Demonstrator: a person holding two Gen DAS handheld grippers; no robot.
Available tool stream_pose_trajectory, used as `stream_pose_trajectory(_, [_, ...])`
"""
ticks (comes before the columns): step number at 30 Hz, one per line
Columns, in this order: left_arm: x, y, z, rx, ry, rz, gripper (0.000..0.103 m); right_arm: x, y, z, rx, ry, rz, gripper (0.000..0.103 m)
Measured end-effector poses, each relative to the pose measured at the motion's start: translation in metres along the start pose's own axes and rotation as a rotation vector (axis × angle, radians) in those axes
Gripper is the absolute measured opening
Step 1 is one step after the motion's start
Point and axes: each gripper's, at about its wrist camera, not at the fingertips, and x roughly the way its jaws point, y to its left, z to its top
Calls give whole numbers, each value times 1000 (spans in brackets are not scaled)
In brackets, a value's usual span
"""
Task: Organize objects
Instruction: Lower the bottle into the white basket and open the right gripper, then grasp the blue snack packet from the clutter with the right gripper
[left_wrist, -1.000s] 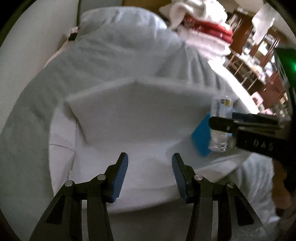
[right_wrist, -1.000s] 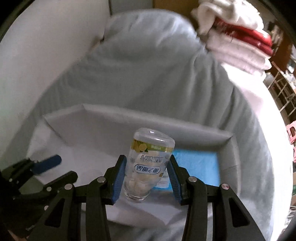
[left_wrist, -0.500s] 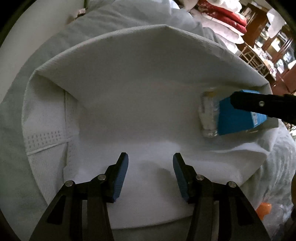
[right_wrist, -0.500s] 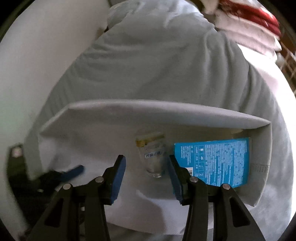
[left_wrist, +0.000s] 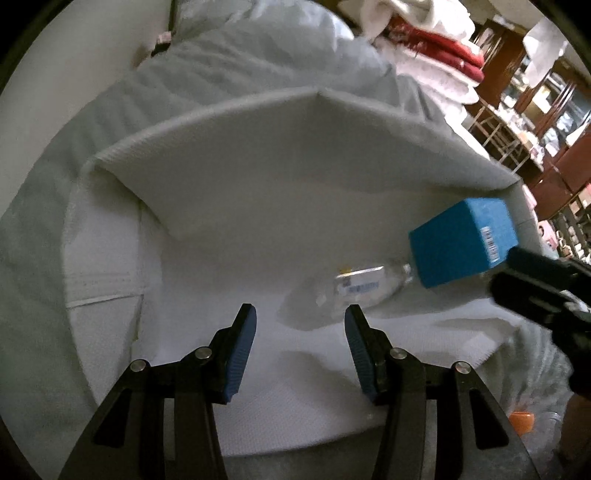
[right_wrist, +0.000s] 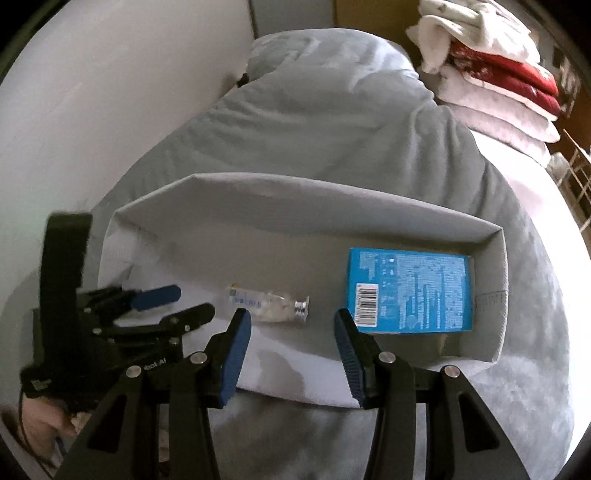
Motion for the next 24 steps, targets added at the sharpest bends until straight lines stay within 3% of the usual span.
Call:
stream_pose_trajectory(4, [-25, -3, -6, 14, -102, -6, 50, 3, -11, -9, 59, 5, 84, 45])
stream_pose_trajectory(10, [-47, -6, -19, 26, -206, -24, 50, -21, -32, -33, 127, -72, 140, 45])
stream_pose_trajectory(13, [-38, 0, -13, 17, -218, -22, 50, -32, -41, -43, 147, -79, 133, 45])
stream_pose_trajectory(20, [-28, -8, 0, 27, -218, -5, 50, -50, -66, -76, 228, -72, 225, 45])
stream_pose_trajectory(24, [-33, -13, -2, 36, -232, -2, 50, -68, -61, -104, 235, -58, 216, 45])
